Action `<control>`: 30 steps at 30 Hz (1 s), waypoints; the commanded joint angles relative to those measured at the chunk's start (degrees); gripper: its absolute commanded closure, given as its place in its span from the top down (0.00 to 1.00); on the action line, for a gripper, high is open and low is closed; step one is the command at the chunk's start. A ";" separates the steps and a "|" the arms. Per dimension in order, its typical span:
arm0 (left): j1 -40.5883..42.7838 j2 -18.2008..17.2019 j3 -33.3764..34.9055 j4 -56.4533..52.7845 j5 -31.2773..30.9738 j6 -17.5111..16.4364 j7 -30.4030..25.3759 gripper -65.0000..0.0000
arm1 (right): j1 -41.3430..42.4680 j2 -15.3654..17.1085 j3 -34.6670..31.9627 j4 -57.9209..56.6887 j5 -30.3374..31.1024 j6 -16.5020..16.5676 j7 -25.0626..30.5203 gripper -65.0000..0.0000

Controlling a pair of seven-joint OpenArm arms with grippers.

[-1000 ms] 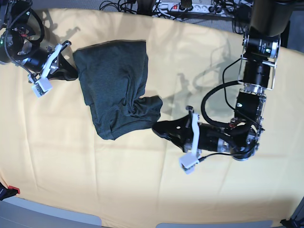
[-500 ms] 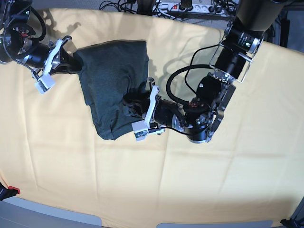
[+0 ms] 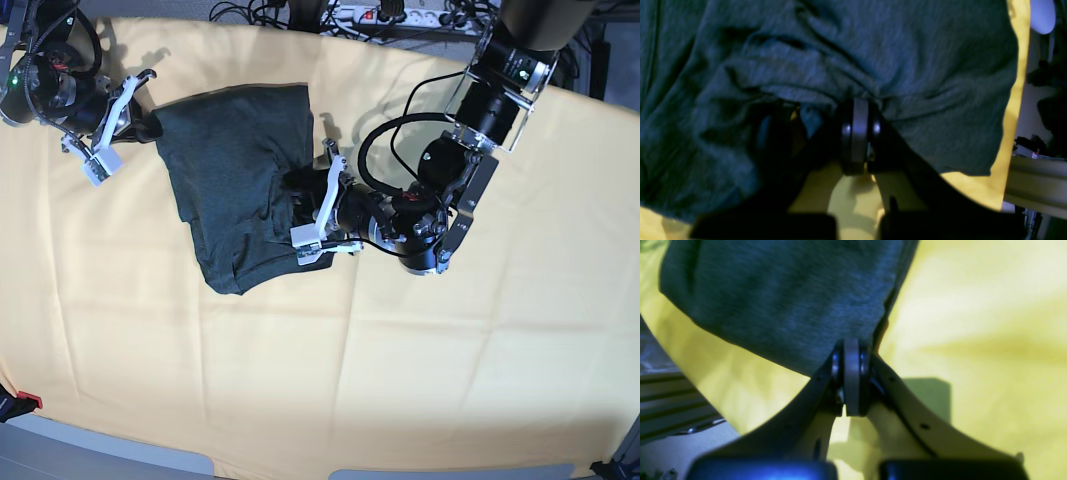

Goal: Fold the T-shirt properly
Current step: 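Regrasp the folded shirt end with the left gripper and tuck it under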

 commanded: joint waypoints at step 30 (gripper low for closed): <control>-0.83 -1.68 -2.64 4.55 -0.35 -0.30 -12.41 0.00 | 0.42 -1.46 0.42 0.92 8.11 0.30 5.11 0.00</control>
